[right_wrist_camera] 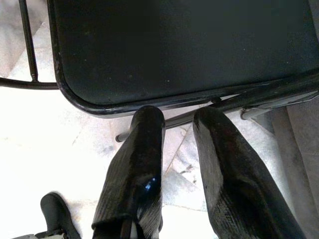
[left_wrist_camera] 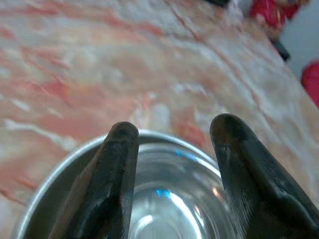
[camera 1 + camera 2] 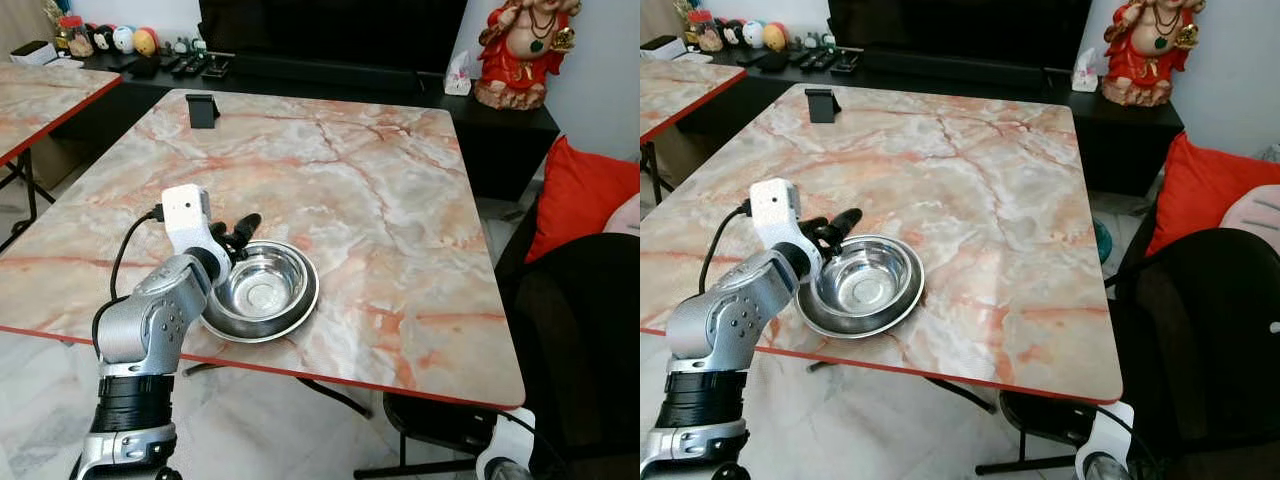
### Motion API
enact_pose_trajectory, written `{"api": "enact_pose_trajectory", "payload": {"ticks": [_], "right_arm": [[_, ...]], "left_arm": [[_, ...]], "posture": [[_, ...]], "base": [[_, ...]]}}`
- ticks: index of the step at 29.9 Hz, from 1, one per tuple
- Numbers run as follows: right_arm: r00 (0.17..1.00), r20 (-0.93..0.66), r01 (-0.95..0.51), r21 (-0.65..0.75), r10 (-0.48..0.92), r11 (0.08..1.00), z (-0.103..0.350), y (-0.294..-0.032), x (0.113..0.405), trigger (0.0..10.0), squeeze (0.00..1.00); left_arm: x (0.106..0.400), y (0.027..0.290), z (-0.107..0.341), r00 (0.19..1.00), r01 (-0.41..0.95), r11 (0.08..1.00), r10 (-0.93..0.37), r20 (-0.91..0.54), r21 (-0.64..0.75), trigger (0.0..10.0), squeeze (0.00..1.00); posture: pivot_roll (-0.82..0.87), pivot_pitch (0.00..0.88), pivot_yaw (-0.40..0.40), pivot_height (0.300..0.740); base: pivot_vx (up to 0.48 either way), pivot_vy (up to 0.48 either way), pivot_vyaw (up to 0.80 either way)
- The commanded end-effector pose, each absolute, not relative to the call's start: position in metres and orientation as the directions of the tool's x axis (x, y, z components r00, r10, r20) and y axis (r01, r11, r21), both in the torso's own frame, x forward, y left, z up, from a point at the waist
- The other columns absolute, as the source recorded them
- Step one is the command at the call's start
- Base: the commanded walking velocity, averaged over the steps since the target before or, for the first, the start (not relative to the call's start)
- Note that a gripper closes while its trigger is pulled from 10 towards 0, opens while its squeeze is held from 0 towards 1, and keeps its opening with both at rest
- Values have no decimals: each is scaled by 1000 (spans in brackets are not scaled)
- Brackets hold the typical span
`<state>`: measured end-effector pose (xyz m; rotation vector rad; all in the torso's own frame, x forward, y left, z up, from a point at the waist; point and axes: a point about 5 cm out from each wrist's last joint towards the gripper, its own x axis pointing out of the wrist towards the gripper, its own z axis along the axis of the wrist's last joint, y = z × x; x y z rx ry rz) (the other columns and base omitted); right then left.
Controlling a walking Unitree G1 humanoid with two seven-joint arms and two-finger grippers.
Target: Setting the table
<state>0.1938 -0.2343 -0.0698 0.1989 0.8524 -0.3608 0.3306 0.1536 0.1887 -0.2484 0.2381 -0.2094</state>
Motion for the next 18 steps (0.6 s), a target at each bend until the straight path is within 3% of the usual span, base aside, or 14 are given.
{"api": "enact_pose_trajectory", "payload": {"ticks": [1, 18], "right_arm": [[606, -761, 386, 27, -232, 922, -68, -237, 197, 10000, 0], [599, -772, 376, 39, -211, 926, -69, -236, 196, 10000, 0]], "left_arm": [[330, 149, 193, 938, 210, 948, -264, -222, -240, 10000, 0], [323, 164, 179, 863, 150, 972, -217, -456, -180, 10000, 0]], "posture": [[45, 0, -36, 740], [57, 0, -37, 740]], "base": [[0, 0, 0], [0, 0, 0]]}}
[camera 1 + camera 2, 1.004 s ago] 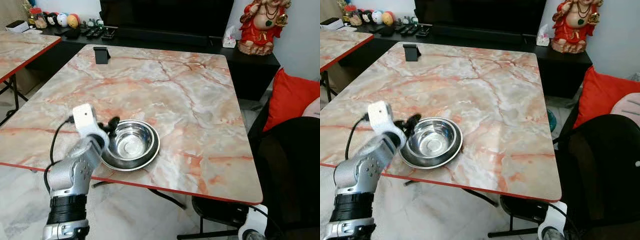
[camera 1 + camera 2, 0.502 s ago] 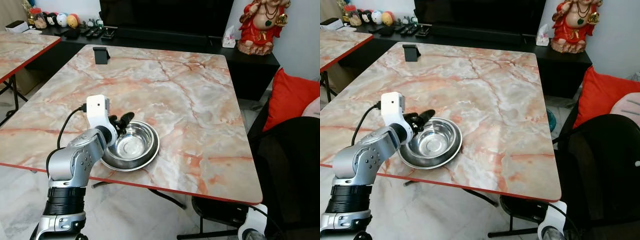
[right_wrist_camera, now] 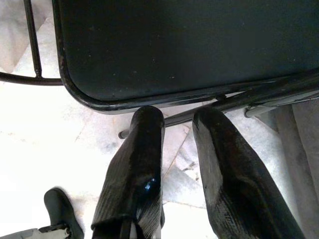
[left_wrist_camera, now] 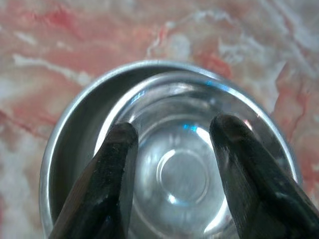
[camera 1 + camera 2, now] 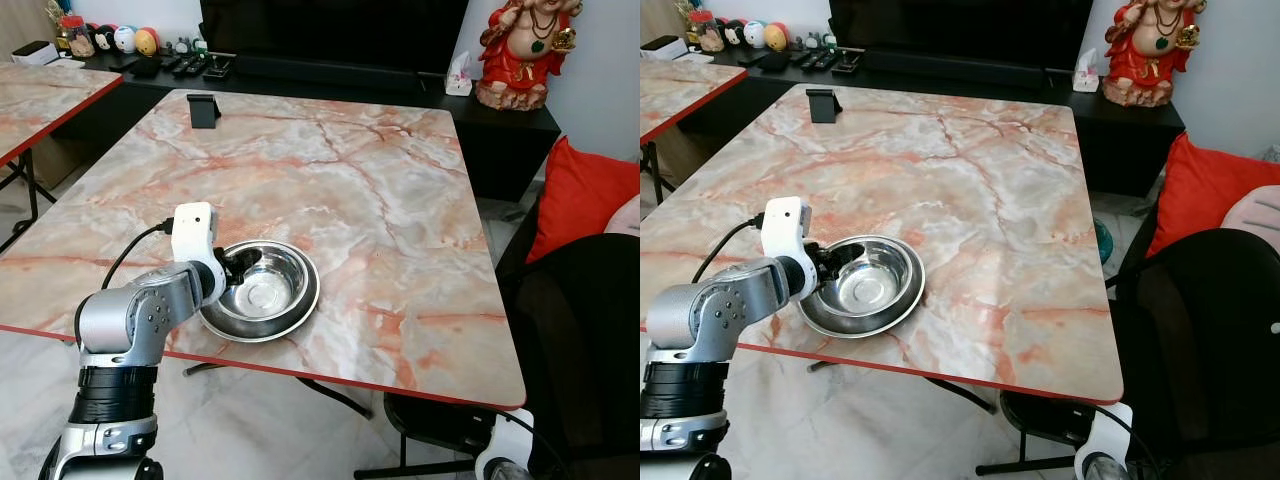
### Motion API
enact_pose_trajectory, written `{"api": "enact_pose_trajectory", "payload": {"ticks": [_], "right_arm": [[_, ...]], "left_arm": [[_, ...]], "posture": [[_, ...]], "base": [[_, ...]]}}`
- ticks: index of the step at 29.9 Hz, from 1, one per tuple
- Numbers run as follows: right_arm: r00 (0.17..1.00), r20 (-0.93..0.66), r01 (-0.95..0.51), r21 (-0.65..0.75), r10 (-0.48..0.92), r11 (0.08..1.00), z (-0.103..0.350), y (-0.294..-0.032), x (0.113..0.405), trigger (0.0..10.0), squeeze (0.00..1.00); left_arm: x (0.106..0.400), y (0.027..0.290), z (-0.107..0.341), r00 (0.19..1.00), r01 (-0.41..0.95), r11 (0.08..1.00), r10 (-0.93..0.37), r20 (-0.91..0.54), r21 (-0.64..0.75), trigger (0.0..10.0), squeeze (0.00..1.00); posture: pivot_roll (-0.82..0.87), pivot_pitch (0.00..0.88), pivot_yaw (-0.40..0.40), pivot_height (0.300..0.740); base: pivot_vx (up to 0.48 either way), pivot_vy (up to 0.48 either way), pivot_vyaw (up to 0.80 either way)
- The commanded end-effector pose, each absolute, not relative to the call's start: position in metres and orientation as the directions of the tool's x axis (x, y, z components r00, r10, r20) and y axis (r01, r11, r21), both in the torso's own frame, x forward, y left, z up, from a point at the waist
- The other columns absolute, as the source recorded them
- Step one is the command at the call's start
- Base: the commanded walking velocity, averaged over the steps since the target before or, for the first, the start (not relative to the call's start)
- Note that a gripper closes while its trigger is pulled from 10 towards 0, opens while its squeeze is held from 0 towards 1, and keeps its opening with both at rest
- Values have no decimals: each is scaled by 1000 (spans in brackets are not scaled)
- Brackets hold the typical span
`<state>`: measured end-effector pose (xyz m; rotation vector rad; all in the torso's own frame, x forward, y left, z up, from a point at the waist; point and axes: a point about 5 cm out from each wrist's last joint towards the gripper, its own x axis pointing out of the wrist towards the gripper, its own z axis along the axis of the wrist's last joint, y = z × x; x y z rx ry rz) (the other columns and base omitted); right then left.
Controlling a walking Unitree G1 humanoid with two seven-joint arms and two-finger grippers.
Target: Setting the table
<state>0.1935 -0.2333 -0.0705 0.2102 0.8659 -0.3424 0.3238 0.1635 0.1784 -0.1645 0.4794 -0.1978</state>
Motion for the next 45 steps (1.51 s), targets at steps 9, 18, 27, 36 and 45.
{"api": "enact_pose_trajectory", "payload": {"ticks": [9, 18, 27, 36, 45], "right_arm": [[597, -776, 375, 45, -204, 926, -70, -235, 195, 10000, 0], [597, -778, 371, 50, -197, 927, -70, -235, 195, 10000, 0], [596, -779, 369, 50, -195, 928, -70, -235, 195, 10000, 0], [597, -777, 371, 48, -199, 927, -69, -235, 195, 10000, 0], [599, -776, 370, 46, -200, 928, -69, -235, 196, 10000, 0]], "left_arm": [[320, 167, 169, 840, 124, 980, -187, -509, -156, 10000, 0], [320, 172, 163, 827, 101, 989, -142, -543, -105, 10000, 0], [326, 171, 175, 868, 88, 990, -131, -479, -112, 10000, 0], [325, 158, 183, 892, 167, 970, -225, -392, -178, 10000, 0], [329, 160, 198, 954, 174, 972, -206, -220, -155, 10000, 0]], "posture": [[52, 0, -32, 740], [52, 0, -32, 740], [56, 0, -36, 740], [54, 0, -36, 740], [57, 0, -40, 740]], "base": [[0, 0, 0], [0, 0, 0], [0, 0, 0], [0, 0, 0], [0, 0, 0]]}}
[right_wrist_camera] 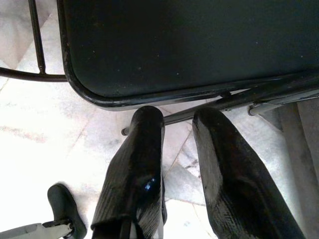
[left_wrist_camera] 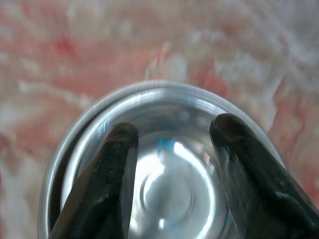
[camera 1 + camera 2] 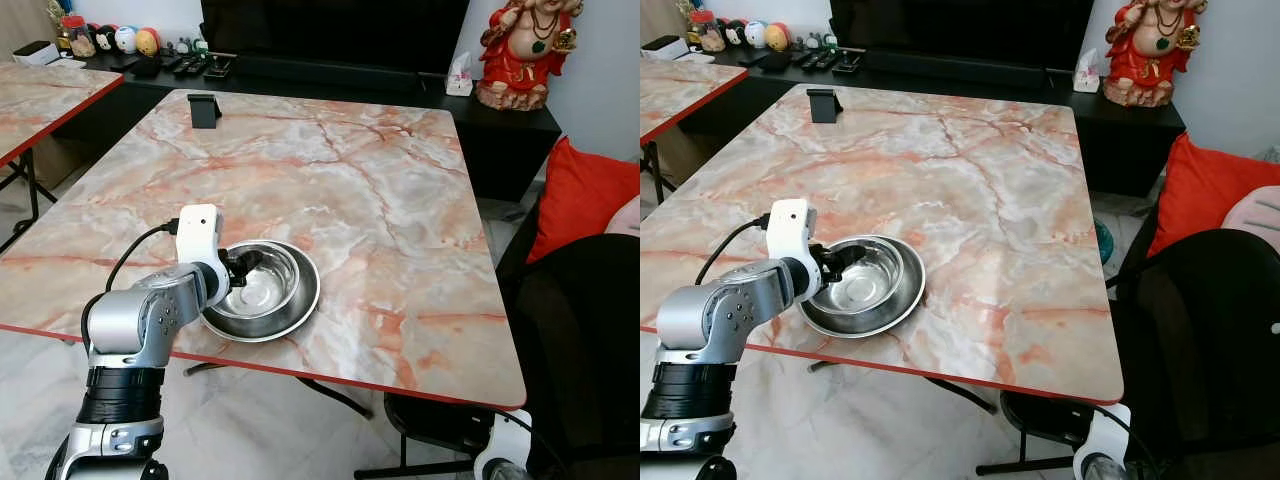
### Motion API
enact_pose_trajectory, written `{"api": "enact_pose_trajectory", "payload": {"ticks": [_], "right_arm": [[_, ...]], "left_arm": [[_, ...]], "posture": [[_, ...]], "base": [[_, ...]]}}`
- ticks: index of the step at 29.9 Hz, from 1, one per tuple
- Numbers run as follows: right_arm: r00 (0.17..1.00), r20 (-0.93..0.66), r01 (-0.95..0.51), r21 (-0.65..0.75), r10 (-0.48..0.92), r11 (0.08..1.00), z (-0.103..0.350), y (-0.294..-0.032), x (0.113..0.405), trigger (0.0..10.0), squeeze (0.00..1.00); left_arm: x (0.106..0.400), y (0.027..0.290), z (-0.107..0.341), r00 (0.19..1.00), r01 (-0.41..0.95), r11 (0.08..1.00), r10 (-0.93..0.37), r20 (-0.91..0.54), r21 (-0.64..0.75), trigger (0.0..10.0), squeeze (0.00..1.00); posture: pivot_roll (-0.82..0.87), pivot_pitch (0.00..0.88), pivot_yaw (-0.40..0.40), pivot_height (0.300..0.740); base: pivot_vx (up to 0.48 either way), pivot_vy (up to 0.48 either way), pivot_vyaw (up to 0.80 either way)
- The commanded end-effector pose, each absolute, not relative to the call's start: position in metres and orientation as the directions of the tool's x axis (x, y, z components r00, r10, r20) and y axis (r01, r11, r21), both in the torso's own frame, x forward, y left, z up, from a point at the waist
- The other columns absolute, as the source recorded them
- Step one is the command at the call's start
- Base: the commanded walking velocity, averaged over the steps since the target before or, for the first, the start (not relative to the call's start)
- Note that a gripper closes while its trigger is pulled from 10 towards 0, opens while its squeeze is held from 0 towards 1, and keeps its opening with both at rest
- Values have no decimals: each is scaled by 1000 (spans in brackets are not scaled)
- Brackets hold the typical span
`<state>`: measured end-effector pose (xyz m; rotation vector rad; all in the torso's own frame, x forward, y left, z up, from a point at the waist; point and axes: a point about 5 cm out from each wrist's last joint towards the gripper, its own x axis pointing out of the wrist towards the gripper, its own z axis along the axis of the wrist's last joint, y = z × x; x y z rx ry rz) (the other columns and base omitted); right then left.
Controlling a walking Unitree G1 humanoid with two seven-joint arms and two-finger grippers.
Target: Setting the table
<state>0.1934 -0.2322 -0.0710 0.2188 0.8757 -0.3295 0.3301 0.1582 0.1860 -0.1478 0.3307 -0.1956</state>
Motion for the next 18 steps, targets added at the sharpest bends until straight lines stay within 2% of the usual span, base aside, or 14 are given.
{"api": "enact_pose_trajectory", "payload": {"ticks": [1, 3, 5, 6, 7, 9, 12, 18], "right_arm": [[601, -773, 372, 46, -203, 927, -69, -236, 196, 10000, 0], [603, -771, 373, 45, -206, 927, -69, -236, 196, 10000, 0], [609, -764, 382, 44, -215, 923, -68, -236, 196, 10000, 0], [609, -764, 382, 44, -215, 923, -68, -236, 196, 10000, 0], [614, -758, 388, 46, -221, 920, -68, -236, 196, 10000, 0], [618, -753, 395, 48, -226, 917, -68, -236, 196, 10000, 0], [621, -747, 404, 46, -237, 913, -68, -236, 196, 10000, 0], [618, -748, 406, 39, -243, 913, -68, -237, 195, 10000, 0]], "left_arm": [[330, 161, 209, 977, 169, 980, -180, -113, -105, 10000, 0], [330, 161, 214, 984, 162, 984, -166, -63, -69, 10000, 0], [326, 156, 212, 988, 150, 977, -156, 24, 150, 10000, 0], [326, 156, 212, 988, 150, 977, -156, 24, 150, 10000, 0], [323, 154, 206, 986, 143, 963, -158, 48, 230, 10000, 0], [319, 153, 198, 984, 129, 949, -158, 79, 289, 10000, 0], [315, 153, 190, 984, 94, 941, -137, 112, 325, 10000, 0], [309, 154, 179, 986, 8, 957, -56, 156, 290, 10000, 0]], "posture": [[58, 0, -42, 740], [58, 0, -42, 740], [58, 0, -39, 740], [58, 0, -39, 740], [57, 0, -39, 740], [53, 0, -39, 740], [49, 0, -40, 740], [48, 0, -43, 740]], "base": [[0, 0, 0], [0, 0, 0], [0, 0, 0], [0, 0, 0], [0, 0, 0], [0, 0, 0], [0, 0, 0], [0, 0, 0]]}}
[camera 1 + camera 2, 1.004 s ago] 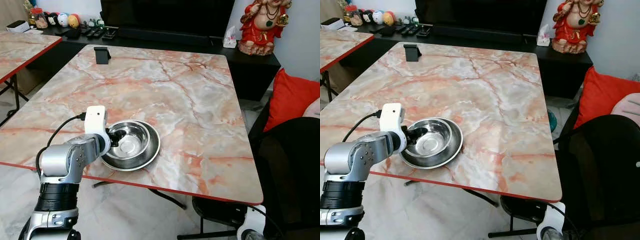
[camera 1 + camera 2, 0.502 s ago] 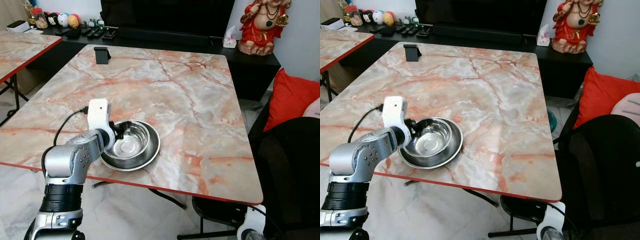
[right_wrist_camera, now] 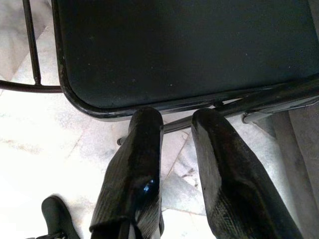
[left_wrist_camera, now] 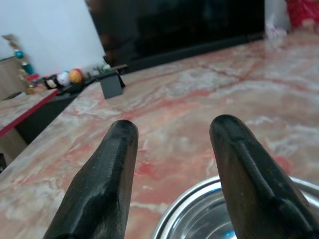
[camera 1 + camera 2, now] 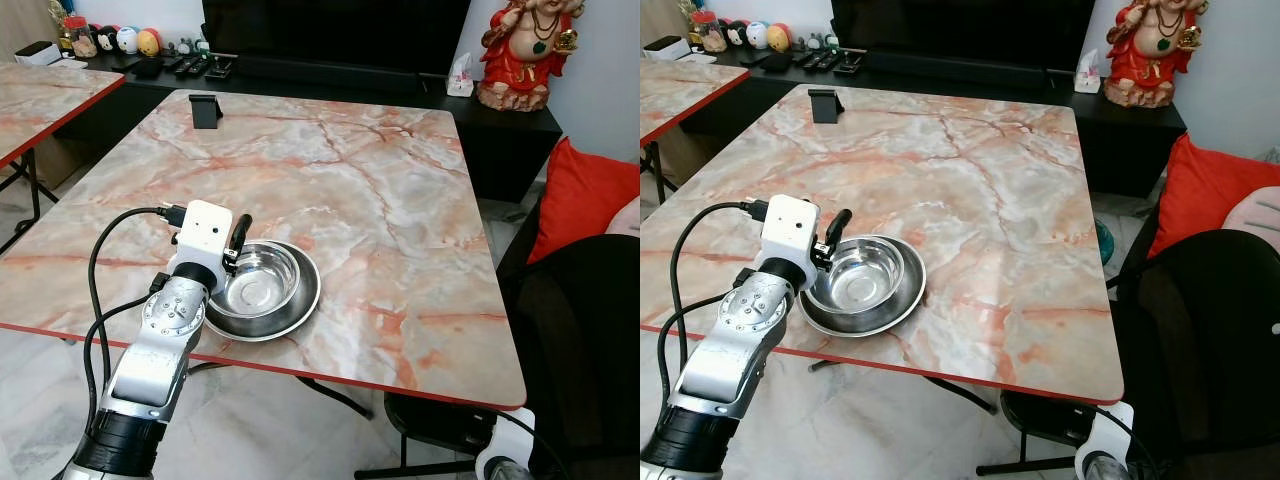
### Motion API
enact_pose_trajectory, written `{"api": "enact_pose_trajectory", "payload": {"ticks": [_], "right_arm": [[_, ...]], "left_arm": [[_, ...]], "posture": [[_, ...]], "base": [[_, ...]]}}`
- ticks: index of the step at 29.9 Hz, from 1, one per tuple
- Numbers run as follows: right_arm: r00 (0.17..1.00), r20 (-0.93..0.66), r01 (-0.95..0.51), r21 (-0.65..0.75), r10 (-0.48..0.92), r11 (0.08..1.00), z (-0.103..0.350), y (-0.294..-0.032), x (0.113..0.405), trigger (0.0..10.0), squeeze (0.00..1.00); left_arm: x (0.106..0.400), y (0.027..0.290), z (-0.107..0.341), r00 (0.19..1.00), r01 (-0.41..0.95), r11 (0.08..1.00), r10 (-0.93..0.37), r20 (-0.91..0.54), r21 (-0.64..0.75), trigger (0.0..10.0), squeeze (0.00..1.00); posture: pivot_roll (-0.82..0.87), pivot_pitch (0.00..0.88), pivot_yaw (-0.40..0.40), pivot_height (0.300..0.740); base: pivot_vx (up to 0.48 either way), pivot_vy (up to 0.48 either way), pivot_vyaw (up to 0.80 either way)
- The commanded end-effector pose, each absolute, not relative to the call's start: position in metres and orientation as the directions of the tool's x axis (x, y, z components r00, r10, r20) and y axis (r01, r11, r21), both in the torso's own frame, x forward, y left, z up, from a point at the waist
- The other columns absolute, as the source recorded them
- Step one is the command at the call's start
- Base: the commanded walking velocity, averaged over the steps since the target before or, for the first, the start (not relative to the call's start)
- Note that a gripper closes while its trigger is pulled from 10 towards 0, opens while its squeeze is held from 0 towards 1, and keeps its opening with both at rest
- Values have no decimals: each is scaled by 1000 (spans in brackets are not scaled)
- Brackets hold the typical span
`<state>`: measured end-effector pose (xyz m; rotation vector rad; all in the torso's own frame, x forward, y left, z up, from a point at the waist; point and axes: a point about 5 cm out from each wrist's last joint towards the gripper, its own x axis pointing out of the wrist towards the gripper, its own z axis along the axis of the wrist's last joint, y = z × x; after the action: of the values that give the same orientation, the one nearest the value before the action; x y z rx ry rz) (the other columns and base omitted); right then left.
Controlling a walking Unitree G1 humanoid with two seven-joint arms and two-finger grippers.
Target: Setting the table
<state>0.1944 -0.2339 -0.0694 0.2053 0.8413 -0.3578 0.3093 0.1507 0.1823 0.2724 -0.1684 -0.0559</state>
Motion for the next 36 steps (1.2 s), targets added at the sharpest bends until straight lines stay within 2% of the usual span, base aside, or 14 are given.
{"api": "enact_pose_trajectory", "payload": {"ticks": [1, 9, 12, 18, 34, 36], "right_arm": [[618, -748, 406, 38, -244, 913, -68, -237, 196, 10000, 0], [601, -759, 401, 16, -250, 916, -68, -237, 196, 10000, 0], [608, -763, 320, -17, -220, 947, -67, -237, 198, 10000, 0], [605, -771, 242, -58, -198, 968, -66, -237, 200, 10000, 0], [573, -798, 226, -61, -183, 972, -69, -234, 198, 10000, 0], [564, -807, 177, -89, -175, 980, -69, -234, 198, 10000, 0]], "left_arm": [[309, 154, 176, 987, -6, 959, -40, 156, 285, 10000, 0], [311, 161, 179, 970, -73, 963, 7, 243, 261, 10000, 0], [313, 162, 178, 967, -86, 966, 22, 252, 245, 10000, 0], [314, 161, 178, 964, -85, 969, 21, 266, 232, 10000, 0], [318, 162, 177, 963, -71, 976, 14, 267, 206, 10000, 0], [319, 161, 177, 963, -68, 976, 10, 269, 208, 10000, 0]], "posture": [[39, 0, -43, 740], [31, 0, -38, 740], [29, 0, -38, 740], [19, 0, -34, 740], [4, 0, -14, 740], [4, 0, -10, 740]], "base": [[0, 0, 0], [0, 0, 0], [0, 0, 0], [0, 0, 0], [0, 0, 0], [0, 0, 0]]}}
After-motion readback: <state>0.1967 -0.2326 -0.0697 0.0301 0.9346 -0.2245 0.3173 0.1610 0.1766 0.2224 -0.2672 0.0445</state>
